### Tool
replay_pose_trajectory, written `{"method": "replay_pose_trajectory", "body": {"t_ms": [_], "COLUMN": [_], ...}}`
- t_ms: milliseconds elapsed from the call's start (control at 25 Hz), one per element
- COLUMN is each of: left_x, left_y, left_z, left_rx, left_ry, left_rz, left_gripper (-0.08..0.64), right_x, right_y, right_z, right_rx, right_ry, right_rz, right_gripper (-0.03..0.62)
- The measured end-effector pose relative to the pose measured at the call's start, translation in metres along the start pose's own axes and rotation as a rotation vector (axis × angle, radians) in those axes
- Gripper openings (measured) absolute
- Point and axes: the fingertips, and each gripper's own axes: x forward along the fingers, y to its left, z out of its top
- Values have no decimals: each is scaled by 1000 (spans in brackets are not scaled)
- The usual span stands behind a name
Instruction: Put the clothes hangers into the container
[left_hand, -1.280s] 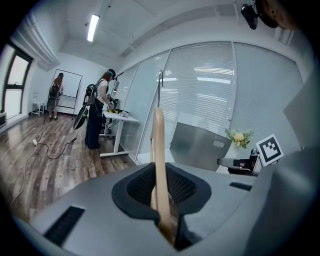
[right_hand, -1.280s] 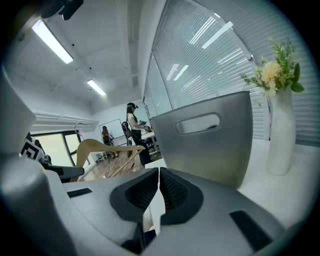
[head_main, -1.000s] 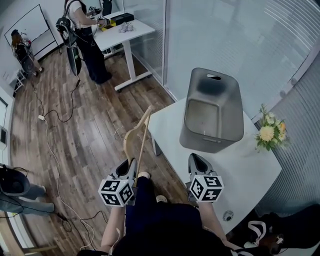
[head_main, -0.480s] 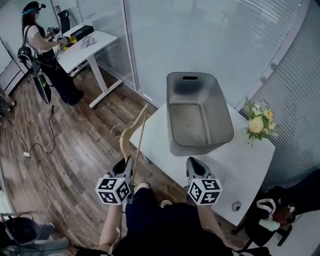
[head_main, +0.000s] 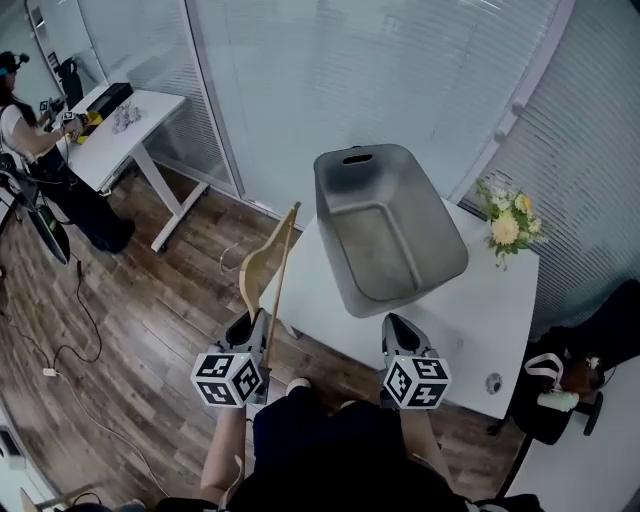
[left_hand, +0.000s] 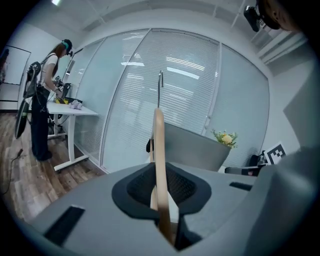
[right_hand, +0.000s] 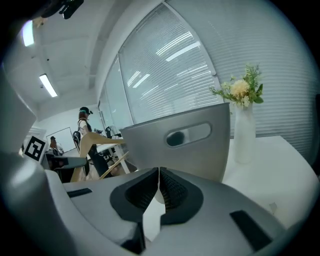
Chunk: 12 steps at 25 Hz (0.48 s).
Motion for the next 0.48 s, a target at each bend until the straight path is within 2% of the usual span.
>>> {"method": "replay_pose_trajectory", "body": {"t_ms": [80,240,480], "left_x": [4,5,12], "left_y": [8,29,41], "left_z": [3,9,34], "left_rx": [12,15,90], "left_ry": [9,20,7], "left_rz": [-33,-54,-132], "left_gripper": [57,57,57], "right_x": [0,2,-7], "right_y": [2,11,8], "right_z": [-2,-1,6], "right_rx": [19,30,43], "right_ry": [-13,-33,-87], "right_rz": [-45,-90,-178], "right_gripper": [31,32,31]}}
